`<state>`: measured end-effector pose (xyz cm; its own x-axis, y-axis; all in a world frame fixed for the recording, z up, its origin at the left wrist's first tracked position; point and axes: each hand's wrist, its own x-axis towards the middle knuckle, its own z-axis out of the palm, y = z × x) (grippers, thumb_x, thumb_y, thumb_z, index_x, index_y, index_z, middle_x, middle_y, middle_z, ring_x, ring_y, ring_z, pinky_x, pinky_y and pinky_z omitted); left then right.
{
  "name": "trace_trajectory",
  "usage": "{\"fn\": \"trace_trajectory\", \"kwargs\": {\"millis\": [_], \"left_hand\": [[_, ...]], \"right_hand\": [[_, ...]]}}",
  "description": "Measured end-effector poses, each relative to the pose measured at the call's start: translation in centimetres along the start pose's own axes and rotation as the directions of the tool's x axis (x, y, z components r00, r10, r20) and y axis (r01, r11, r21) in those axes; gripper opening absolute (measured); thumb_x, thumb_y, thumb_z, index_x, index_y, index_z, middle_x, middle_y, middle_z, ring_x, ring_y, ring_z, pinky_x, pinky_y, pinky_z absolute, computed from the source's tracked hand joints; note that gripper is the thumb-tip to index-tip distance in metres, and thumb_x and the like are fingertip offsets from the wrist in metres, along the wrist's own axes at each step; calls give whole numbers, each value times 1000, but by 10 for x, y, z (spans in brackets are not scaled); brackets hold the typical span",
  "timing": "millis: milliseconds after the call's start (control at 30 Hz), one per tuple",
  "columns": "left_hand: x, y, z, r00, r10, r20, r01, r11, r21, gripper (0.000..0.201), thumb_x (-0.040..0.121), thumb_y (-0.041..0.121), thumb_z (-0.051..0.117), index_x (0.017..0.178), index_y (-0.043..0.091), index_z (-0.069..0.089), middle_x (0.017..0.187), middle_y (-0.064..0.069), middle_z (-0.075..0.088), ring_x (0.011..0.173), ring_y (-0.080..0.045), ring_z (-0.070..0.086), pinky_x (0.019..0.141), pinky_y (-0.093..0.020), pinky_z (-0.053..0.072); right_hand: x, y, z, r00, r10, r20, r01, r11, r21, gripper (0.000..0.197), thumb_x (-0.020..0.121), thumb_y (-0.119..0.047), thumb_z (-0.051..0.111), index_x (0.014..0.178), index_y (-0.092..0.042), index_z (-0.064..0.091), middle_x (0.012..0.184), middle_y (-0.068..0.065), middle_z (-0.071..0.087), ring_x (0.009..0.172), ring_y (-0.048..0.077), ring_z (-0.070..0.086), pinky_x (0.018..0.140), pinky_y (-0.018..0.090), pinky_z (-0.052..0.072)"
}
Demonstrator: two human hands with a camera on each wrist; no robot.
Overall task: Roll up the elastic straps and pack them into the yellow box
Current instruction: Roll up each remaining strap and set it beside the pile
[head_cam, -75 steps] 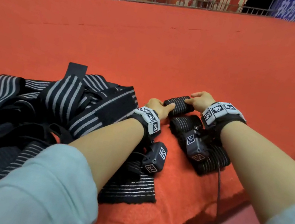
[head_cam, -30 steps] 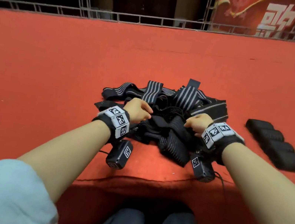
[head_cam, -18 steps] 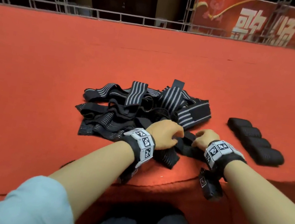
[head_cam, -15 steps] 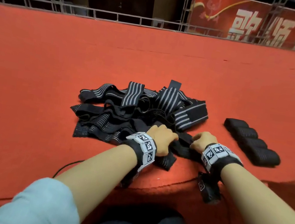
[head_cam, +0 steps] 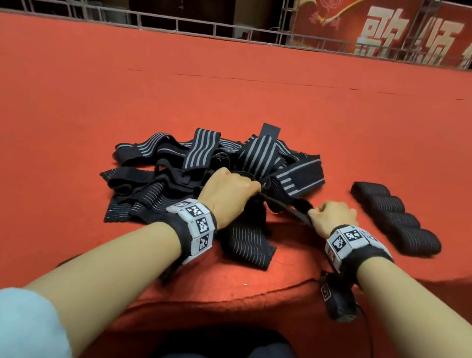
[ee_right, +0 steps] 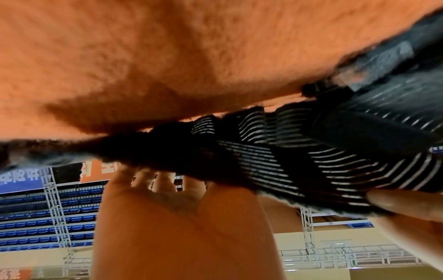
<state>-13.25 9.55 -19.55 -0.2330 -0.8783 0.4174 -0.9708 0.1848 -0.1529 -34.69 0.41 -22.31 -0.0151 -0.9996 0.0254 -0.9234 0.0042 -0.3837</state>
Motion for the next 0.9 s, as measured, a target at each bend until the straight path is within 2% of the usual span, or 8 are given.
{"fn": "trace_trajectory", "kwargs": {"millis": [200,300,400,467,533,700,767,900], "left_hand": [[-2,1,-15,999,43,-6,-43,999,28,23,86,5,50,98,19,64,87,0,70,83,-25,66,77,-36,40],[9,-1,-27,987,-133,-93,122,986,-114,21,90,11,49,102,18,65,94,-5,71,90,-32,65,77,-40,44],[18,-19,-44,915,-380,-135,321,888,-328,25,93,14,45,107,17,66,100,-15,70,95,-40,62,76,-43,47],[20,-37,-54,886,-443,-134,377,858,-348,26,91,11,44,105,13,66,103,-21,68,96,-43,61,78,-46,48],[14,-56,-62,865,-485,-128,425,844,-326,26,90,10,44,105,12,65,104,-23,67,96,-45,61,78,-46,48],[-30,-102,-65,818,-573,-44,564,815,-132,26,91,12,44,107,13,64,104,-23,67,94,-43,62,71,-40,45],[-52,-119,-59,787,-614,56,616,786,-45,27,91,13,45,108,12,64,105,-23,67,96,-42,63,75,-40,46],[-95,-150,-50,646,-738,197,746,665,44,24,87,17,52,104,6,64,104,-25,67,95,-42,64,77,-40,49]], "right_hand": [[-1,18,-12,995,56,-78,-30,952,304,15,88,-10,48,91,-14,62,104,12,67,105,33,59,86,31,42],[-6,25,-16,994,-47,-97,83,907,413,8,86,-16,53,86,-20,60,95,5,65,103,29,60,87,29,43],[-21,24,-22,970,-227,93,163,880,446,25,86,-31,51,107,-26,64,120,5,65,116,25,56,102,34,41],[-28,20,-25,943,-282,179,210,917,340,51,82,-38,47,129,-21,57,134,6,57,125,25,50,103,29,36],[-33,19,-22,944,-269,191,244,959,144,58,83,-30,55,138,-14,48,136,12,54,126,29,49,101,28,36],[-35,18,-13,999,-40,5,41,980,-196,30,84,-11,59,113,-3,64,111,20,65,103,36,63,83,36,51],[-38,9,-16,998,-57,-35,49,980,-194,24,83,-15,62,103,-3,67,105,20,67,98,36,65,78,35,51],[-51,-26,-40,943,-182,-279,198,980,29,22,82,-25,53,82,-8,68,86,20,67,89,40,62,68,35,41]]}}
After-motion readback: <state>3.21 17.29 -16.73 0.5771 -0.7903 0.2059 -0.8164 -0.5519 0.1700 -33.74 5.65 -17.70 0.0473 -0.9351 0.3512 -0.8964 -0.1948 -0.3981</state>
